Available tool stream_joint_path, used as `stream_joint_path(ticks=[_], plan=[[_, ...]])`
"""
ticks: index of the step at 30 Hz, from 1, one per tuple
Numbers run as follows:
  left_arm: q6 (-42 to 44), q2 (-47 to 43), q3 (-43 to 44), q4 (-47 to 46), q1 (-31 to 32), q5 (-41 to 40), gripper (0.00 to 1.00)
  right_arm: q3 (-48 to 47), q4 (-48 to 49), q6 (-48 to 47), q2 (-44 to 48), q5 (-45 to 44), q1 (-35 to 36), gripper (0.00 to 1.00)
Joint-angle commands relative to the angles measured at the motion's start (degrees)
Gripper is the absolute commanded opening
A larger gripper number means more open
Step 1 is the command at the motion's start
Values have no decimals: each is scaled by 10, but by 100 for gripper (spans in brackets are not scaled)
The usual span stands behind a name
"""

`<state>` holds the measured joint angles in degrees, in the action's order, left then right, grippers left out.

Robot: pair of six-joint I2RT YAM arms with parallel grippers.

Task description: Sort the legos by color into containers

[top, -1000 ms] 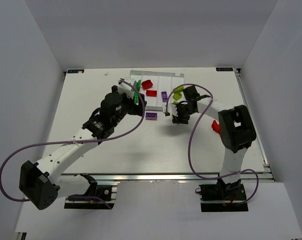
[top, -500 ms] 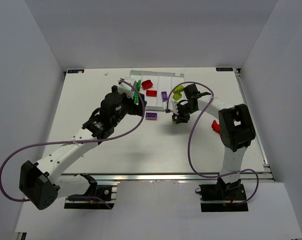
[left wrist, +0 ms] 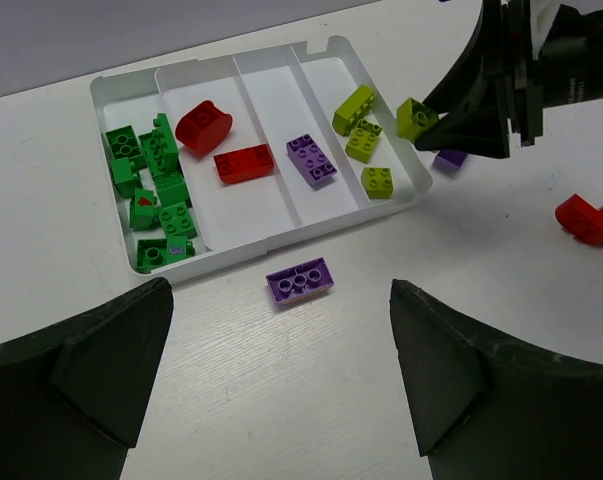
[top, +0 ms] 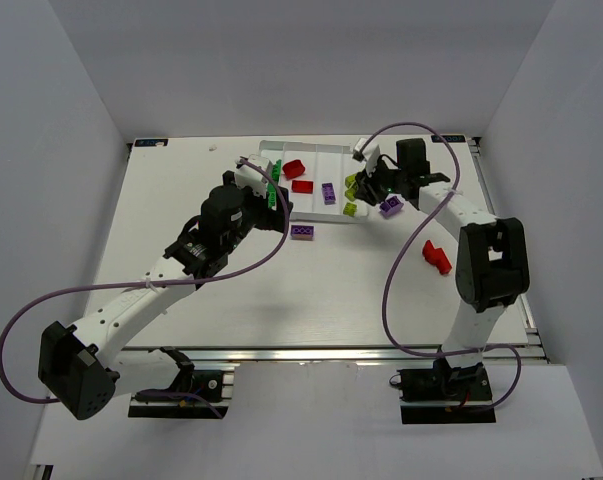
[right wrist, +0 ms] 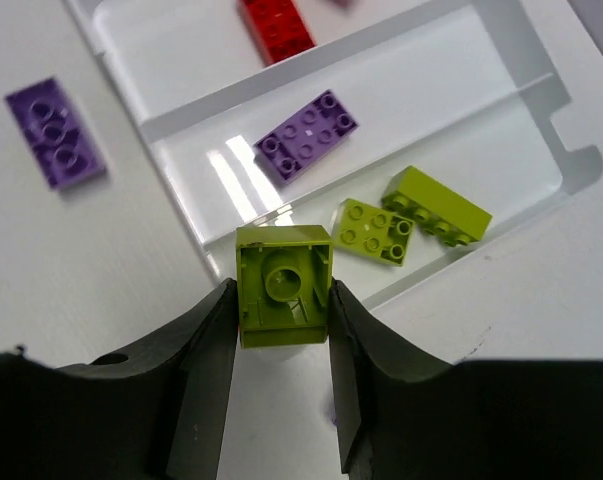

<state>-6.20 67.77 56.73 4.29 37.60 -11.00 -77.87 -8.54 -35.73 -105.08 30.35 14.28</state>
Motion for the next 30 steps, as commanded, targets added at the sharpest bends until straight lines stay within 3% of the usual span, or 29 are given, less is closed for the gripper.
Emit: stream_joint_path(ticks=[1, 9, 22, 30], plan=[[4, -17, -3, -4, -2, 8, 98, -12, 98, 156, -21, -68, 2, 8], [5, -13, -4, -3, -2, 11, 98, -25, 115, 216, -65, -112, 2, 16], [5, -13, -2, -3, -2, 12, 98, -36, 99, 210, -83, -113, 2, 48], [5, -17, -2, -3, -2, 12, 98, -32, 93, 203, -69, -104, -1, 56]])
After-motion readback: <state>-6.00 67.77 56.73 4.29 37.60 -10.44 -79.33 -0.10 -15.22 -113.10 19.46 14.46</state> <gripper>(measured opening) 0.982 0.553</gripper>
